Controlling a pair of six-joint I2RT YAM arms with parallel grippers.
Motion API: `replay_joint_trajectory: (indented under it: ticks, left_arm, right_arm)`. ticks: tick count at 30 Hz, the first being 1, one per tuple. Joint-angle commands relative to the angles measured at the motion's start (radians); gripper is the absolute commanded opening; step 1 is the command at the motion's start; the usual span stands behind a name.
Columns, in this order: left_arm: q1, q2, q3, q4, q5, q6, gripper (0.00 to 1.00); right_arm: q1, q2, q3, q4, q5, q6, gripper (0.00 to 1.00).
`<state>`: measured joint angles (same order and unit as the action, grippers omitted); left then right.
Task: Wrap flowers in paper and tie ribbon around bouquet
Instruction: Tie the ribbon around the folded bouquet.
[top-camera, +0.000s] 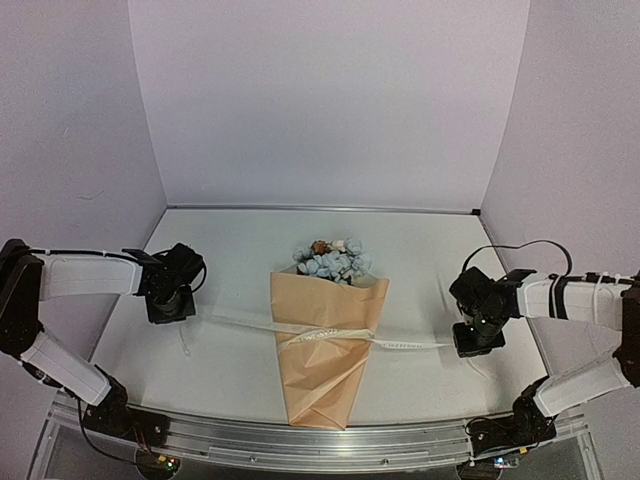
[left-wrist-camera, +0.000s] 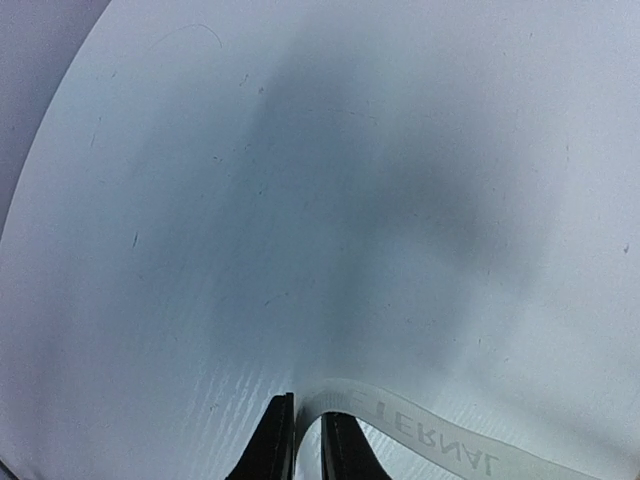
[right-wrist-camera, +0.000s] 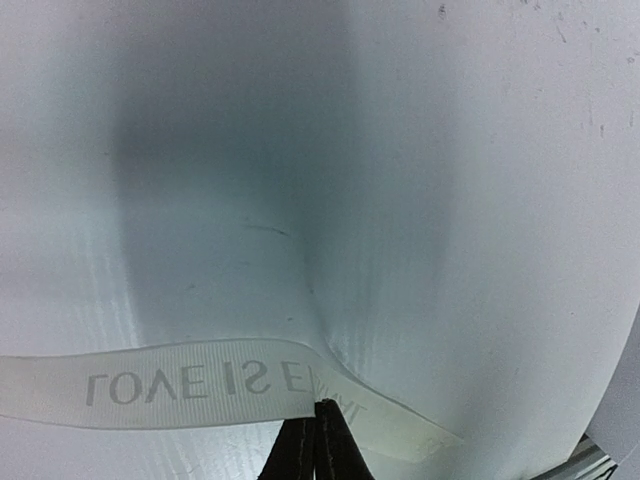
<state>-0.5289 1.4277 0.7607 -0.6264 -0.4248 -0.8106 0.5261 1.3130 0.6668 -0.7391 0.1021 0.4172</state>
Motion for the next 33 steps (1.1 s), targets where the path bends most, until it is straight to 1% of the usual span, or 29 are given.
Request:
replay_joint_trajectory:
  ticks: [1, 3, 4, 5, 7, 10, 11, 13, 15, 17, 18, 20, 21, 23, 24, 28, 33]
  left_arm:
    - [0.004, 0.003, -0.018, 0.022, -0.099, -0.035, 0.20]
    - [0.006, -0.026, -0.021, 0.023, -0.133, -0.043, 0.38]
    - [0.004, -0.044, -0.016, 0.021, -0.142, -0.045, 0.43]
    - [0.004, -0.064, -0.009, 0.022, -0.146, -0.037, 0.47]
    - [0.004, -0.102, 0.008, 0.027, -0.147, -0.008, 0.56]
    - [0.003, -0.174, 0.032, 0.073, -0.104, 0.096, 0.69]
    - [0.002, -0.196, 0.038, 0.102, -0.072, 0.142, 0.72]
    - [-0.003, -0.236, 0.029, 0.195, 0.045, 0.232, 0.79]
    - [-0.019, -0.258, 0.021, 0.277, 0.157, 0.338, 0.81]
    - [-0.087, -0.258, 0.022, 0.334, 0.201, 0.439, 0.82]
    - [-0.139, -0.251, 0.022, 0.361, 0.203, 0.517, 0.82]
    - [-0.248, -0.232, 0.007, 0.417, 0.210, 0.698, 0.81]
    - [-0.281, -0.221, -0.006, 0.437, 0.230, 0.789, 0.80]
    - [-0.315, -0.203, -0.035, 0.486, 0.312, 0.959, 0.79]
    - [-0.326, -0.195, -0.052, 0.507, 0.341, 1.013, 0.79]
    - [-0.332, -0.130, -0.076, 0.528, 0.477, 1.165, 0.79]
    - [-0.333, -0.024, -0.054, 0.509, 0.524, 1.287, 0.78]
  right_arm:
    - [-0.003, -0.007, 0.062, -0.007, -0.134, -0.051, 0.02]
    - [-0.003, -0.017, 0.073, -0.006, -0.159, -0.070, 0.10]
    - [-0.003, -0.022, 0.077, -0.007, -0.169, -0.079, 0.16]
    - [-0.003, -0.029, 0.081, -0.006, -0.178, -0.088, 0.24]
    - [-0.003, -0.049, 0.083, -0.006, -0.189, -0.101, 0.35]
    - [-0.003, -0.090, 0.076, -0.004, -0.191, -0.113, 0.51]
    - [-0.003, -0.110, 0.070, 0.003, -0.195, -0.118, 0.56]
    - [0.001, -0.140, 0.045, 0.044, -0.208, -0.122, 0.65]
    - [0.007, -0.162, 0.021, 0.111, -0.225, -0.134, 0.78]
    - [0.024, -0.176, -0.010, 0.186, -0.247, -0.165, 0.93]
    - [0.034, -0.181, -0.029, 0.239, -0.259, -0.188, 0.97]
    - [0.058, -0.185, -0.064, 0.347, -0.271, -0.245, 0.98]
    - [0.070, -0.183, -0.078, 0.395, -0.270, -0.277, 0.98]
    - [0.081, -0.168, -0.096, 0.472, -0.287, -0.324, 0.98]
    - [0.082, -0.154, -0.100, 0.509, -0.295, -0.338, 0.98]
    - [0.082, -0.110, -0.067, 0.537, -0.340, -0.359, 0.98]
    - [0.083, -0.103, -0.069, 0.574, -0.359, -0.361, 0.98]
